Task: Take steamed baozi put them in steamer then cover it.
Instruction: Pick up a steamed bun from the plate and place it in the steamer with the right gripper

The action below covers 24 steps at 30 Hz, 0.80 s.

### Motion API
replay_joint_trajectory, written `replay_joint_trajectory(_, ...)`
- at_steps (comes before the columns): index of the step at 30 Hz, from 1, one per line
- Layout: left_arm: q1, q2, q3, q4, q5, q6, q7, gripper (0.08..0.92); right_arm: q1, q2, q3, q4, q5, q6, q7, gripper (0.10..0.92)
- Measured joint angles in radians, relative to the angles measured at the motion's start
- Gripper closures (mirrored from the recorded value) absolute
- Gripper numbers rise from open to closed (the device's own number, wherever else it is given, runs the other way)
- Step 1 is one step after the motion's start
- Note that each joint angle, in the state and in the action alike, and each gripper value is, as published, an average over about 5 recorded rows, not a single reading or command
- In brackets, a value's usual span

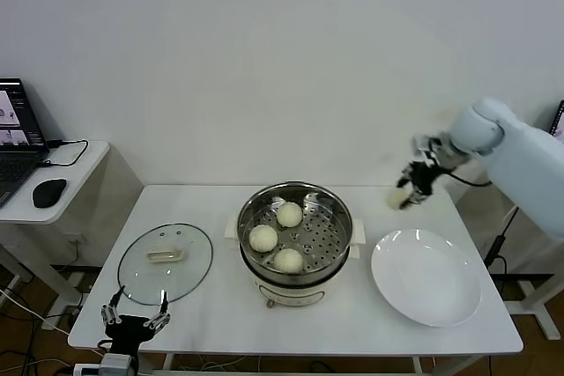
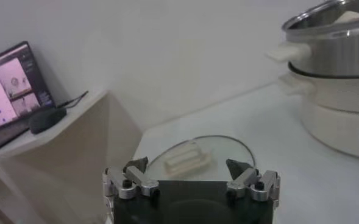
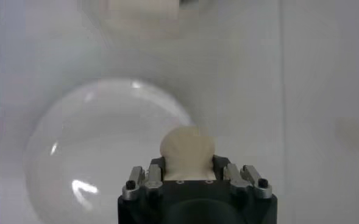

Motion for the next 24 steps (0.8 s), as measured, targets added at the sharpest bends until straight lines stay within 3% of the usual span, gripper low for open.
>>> replay_joint_trajectory(12, -0.015, 0.01, -0.009, -0.024, -0.001, -0.001, 0.0, 0.177, 0.214, 0.242, -0.271, -0.041, 0.253, -0.111, 0.016, 0.525)
replay_joint_trajectory(24, -0.034, 0.011, -0.005, -0.029, -0.011, 0.002, 0.006, 0.177, 0.247, 0.385, -0.444, -0.087, 0.315, -0.161, 0.027, 0.525)
